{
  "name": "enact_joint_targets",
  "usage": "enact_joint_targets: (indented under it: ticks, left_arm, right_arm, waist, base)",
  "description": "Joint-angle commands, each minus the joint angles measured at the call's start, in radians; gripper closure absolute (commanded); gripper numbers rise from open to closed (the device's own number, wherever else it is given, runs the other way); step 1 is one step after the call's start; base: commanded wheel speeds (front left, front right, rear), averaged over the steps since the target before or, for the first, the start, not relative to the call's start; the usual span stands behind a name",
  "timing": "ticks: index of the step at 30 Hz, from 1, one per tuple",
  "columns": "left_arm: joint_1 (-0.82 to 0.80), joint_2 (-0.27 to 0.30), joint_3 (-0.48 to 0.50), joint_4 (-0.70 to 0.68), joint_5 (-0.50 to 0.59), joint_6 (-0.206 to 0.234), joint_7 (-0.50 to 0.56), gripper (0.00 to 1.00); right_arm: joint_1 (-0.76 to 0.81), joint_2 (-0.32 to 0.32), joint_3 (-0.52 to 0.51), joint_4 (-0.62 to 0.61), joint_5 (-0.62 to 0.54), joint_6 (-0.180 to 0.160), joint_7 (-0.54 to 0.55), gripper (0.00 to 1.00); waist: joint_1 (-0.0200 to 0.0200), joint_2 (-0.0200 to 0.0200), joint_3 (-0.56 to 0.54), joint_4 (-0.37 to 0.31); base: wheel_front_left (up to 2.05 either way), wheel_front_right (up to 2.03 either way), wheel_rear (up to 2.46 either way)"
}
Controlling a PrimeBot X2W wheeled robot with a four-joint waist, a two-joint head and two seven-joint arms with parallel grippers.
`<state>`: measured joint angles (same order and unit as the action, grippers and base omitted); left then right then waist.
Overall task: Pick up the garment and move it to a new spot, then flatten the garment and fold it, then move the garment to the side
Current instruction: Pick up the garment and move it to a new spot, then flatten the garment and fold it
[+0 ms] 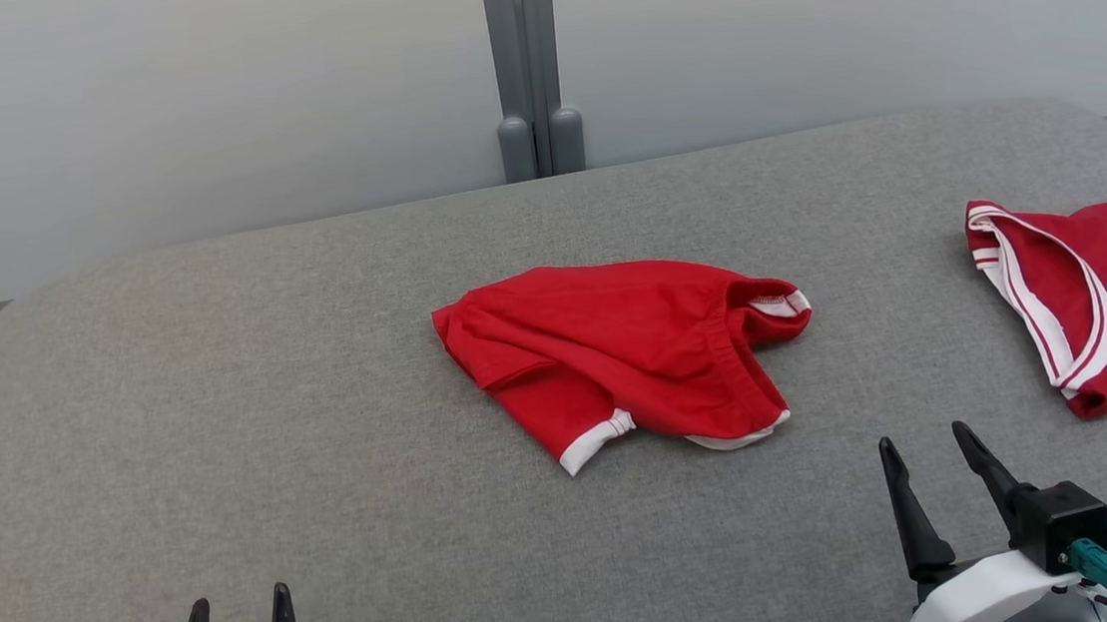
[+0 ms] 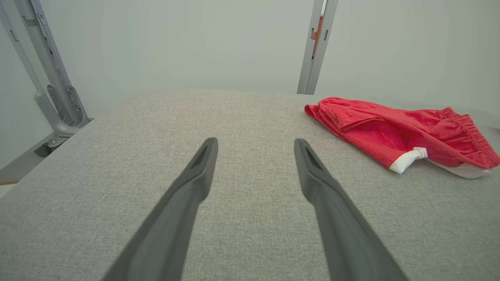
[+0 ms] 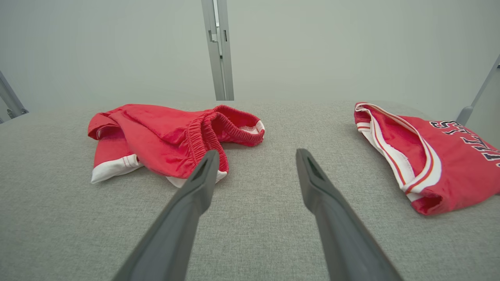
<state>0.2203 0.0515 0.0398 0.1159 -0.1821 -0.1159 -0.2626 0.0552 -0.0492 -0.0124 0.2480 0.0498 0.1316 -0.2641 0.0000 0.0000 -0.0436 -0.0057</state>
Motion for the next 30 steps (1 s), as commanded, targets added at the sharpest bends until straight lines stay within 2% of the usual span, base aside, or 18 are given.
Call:
enact_joint_targets:
  ticks: [1,20,26,30]
  left_arm:
    - [-0.001,0.0,0.001,0.004,-0.002,-0.005,-0.002,0.0]
    - [-0.038,0.0,-0.022,-0.003,0.0,-0.013,-0.002,0.0]
    - [-0.151,0.0,-0.13,-0.018,0.045,-0.015,-0.002,0.0]
    - [-0.276,0.023,-0.292,0.021,0.046,-0.015,0.002,0.0]
  right_arm:
    - [-0.012,-0.003,0.003,0.0,0.001,-0.002,0.0,0.0]
    - [-0.029,-0.003,0.004,-0.011,-0.003,-0.002,0.0,0.0]
    - [-0.048,-0.003,-0.001,-0.026,-0.004,-0.002,0.0,0.0]
    - [-0.061,-0.002,0.005,-0.028,0.002,-0.002,0.0,0.0]
  waist:
    - [0.0,0.0,0.001,-0.003]
    - [0.0,0.0,0.021,-0.026]
    - [0.0,0.0,0.048,-0.085]
    - [0.0,0.0,0.074,-0.147]
  base:
    - [0.0,0.0,0.0]
    - [0.0,0.0,0.0]
    - [0.0,0.0,0.0]
    - [0.0,0.0,0.0]
